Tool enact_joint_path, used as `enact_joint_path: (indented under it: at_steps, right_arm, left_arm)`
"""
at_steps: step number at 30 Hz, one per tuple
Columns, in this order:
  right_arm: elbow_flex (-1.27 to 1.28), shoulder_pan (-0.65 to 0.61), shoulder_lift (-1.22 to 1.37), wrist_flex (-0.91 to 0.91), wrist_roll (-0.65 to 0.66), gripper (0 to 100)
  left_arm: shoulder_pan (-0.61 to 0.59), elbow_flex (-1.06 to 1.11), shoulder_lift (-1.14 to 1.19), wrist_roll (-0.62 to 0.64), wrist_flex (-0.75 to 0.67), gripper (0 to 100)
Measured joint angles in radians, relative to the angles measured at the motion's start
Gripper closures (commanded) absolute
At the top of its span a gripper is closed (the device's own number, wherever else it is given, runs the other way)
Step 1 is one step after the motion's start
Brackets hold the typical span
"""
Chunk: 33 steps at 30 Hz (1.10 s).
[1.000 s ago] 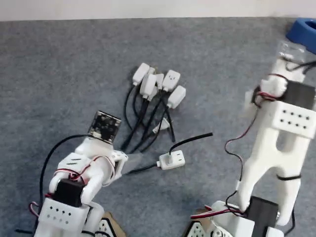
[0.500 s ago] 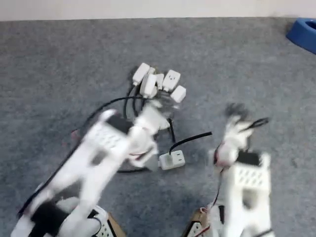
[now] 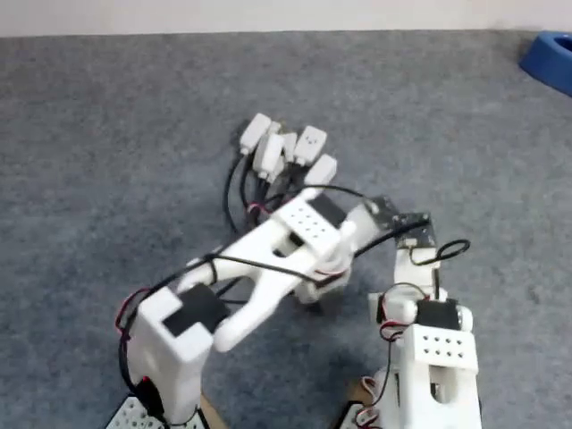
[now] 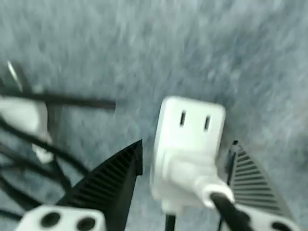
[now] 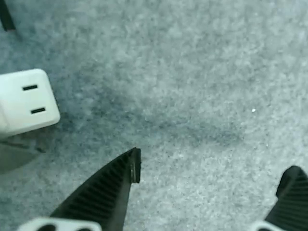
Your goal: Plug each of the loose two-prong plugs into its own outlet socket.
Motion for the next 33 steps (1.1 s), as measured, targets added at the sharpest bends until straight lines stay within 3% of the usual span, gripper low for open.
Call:
enact_joint_path:
  at_steps: [7, 13, 17, 22, 28, 33]
  right_arm:
    - [0.002, 0.000, 0.000, -0.006, -0.002, 57.7]
    - [0.002, 0.000, 0.009, -0.006, -0.002, 57.7]
    - [0.002, 0.000, 0.009, -0.006, 0.000, 57.7]
    - [0.002, -0.002, 0.009, -0.006, 0.000, 57.7]
    - [0.032, -0.002, 0.009, -0.028, 0.000, 57.7]
    - [0.037, -0.026, 0.009, -0.034, 0.000, 57.7]
  left_arm:
    - [0.006, -0.071, 0.068, -0.003, 0.009, 95]
    - [0.003, -0.110, 0.077, -0.101, 0.147, 100]
    - [-0.064, -0.170, 0.083, -0.107, 0.207, 100]
    - [-0.296, -0.373, 0.083, -0.115, 0.270, 100]
    - [-0.655, -0.661, 0.097, -0.213, 0.284, 96]
    - [-0.962, -0.763, 0.100, -0.247, 0.074, 93]
